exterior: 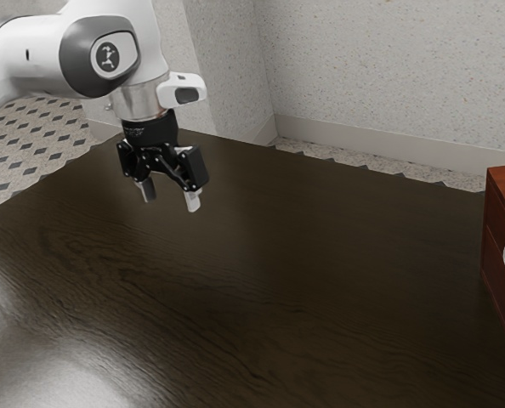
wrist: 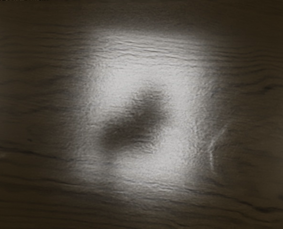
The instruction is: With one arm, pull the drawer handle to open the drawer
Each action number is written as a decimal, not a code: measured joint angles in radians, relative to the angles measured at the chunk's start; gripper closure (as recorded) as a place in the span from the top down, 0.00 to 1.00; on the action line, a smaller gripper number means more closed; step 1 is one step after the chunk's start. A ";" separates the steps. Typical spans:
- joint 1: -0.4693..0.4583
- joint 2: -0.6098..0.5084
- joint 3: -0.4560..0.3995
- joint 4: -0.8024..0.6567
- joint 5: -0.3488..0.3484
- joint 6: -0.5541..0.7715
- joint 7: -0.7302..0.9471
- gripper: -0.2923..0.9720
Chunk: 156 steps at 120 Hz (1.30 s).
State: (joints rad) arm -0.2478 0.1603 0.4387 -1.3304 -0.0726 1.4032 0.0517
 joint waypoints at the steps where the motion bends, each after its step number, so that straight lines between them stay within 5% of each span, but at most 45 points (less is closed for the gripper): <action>1: 0.000 0.000 0.000 0.000 0.000 0.000 0.001 0.77; 32: 0.001 0.000 0.002 0.002 -0.003 0.001 0.019 0.77; 50: 0.006 -0.034 0.005 0.179 -0.008 -0.074 0.010 0.77; 76: -0.003 -0.039 -0.005 0.194 -0.012 -0.140 -0.034 0.77; 119: -0.148 -0.201 -0.006 -0.185 -0.067 -0.095 -0.251 0.77; 156: -0.277 -0.364 -0.027 -0.443 0.089 0.131 -0.571 0.77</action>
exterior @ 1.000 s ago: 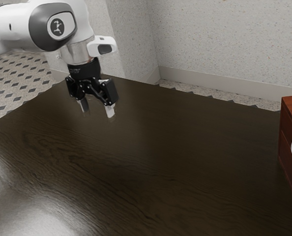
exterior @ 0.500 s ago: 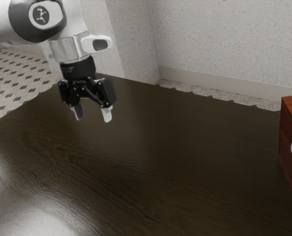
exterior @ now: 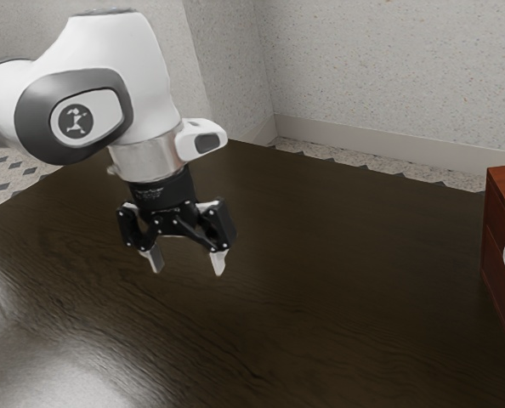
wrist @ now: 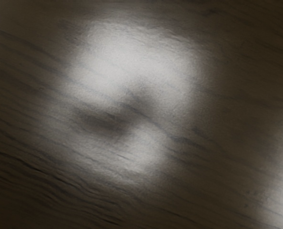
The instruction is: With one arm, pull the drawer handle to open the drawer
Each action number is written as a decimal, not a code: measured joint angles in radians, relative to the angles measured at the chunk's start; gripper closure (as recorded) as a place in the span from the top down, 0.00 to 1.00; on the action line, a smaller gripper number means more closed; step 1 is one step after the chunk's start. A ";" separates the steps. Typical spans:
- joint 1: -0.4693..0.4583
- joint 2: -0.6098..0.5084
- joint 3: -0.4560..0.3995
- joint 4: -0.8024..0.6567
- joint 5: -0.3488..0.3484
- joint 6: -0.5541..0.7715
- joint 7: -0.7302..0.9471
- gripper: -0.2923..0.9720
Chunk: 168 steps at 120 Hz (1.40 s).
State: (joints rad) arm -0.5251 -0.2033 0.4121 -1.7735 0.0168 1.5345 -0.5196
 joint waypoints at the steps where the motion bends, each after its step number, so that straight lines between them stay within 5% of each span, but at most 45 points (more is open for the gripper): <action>1: -0.001 -0.002 -0.001 -0.001 0.002 0.003 -0.009 0.77; 30: -0.049 0.017 -0.020 0.020 0.021 0.081 -0.226 0.77; 62: -0.051 0.119 -0.020 0.101 -0.035 0.144 -0.367 0.77; 168: -0.045 0.406 -0.074 0.320 -0.240 0.272 -0.447 0.77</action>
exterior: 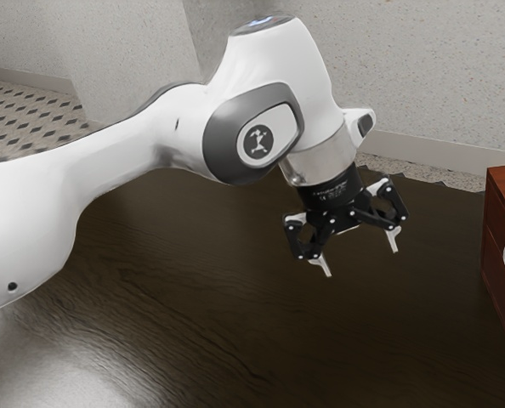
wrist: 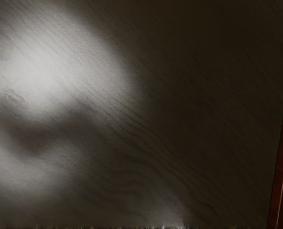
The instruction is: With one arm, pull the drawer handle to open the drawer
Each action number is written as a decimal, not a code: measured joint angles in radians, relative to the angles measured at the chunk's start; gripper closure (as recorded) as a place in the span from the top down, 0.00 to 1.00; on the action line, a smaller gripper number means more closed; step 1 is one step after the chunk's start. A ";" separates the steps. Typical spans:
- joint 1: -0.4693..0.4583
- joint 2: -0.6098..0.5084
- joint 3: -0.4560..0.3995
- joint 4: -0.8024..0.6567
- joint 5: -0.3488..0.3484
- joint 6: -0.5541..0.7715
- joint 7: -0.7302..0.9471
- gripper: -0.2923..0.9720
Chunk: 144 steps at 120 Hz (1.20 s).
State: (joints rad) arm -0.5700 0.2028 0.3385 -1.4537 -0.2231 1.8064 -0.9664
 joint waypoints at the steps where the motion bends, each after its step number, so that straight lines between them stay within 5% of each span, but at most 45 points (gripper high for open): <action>1: 0.004 0.001 -0.006 0.000 0.000 0.001 0.000 0.77; 34: 0.048 0.013 -0.097 0.006 -0.005 0.011 -0.004 0.77; 74: 0.077 0.209 -0.136 0.237 -0.054 0.024 -0.006 0.77; 144: 0.120 0.249 -0.228 0.249 -0.080 0.154 -0.009 0.77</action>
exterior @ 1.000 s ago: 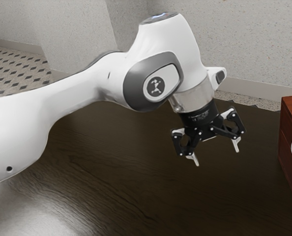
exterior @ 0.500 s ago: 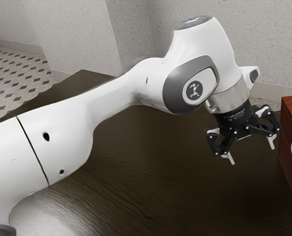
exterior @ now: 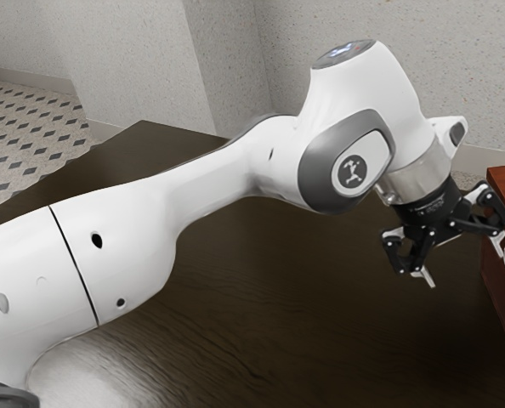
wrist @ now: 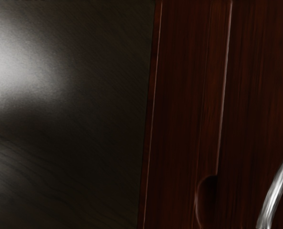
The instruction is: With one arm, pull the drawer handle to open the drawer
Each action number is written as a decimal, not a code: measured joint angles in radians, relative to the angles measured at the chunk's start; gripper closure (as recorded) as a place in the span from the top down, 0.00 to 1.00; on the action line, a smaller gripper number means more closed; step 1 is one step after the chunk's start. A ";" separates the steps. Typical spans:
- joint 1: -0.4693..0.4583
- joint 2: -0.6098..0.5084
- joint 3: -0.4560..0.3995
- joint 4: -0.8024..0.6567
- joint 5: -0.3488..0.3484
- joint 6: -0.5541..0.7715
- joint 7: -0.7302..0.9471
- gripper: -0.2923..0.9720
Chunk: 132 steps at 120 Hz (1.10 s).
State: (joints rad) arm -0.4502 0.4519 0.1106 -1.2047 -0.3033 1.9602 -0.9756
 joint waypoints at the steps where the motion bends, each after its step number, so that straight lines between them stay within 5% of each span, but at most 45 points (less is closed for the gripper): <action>1: 0.000 0.000 0.000 0.000 0.000 0.002 0.000 0.77; 132: -0.004 0.032 -0.023 -0.004 0.000 0.049 0.086 0.77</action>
State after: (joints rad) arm -0.4543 0.4839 0.0875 -1.2087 -0.3038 2.0088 -0.8900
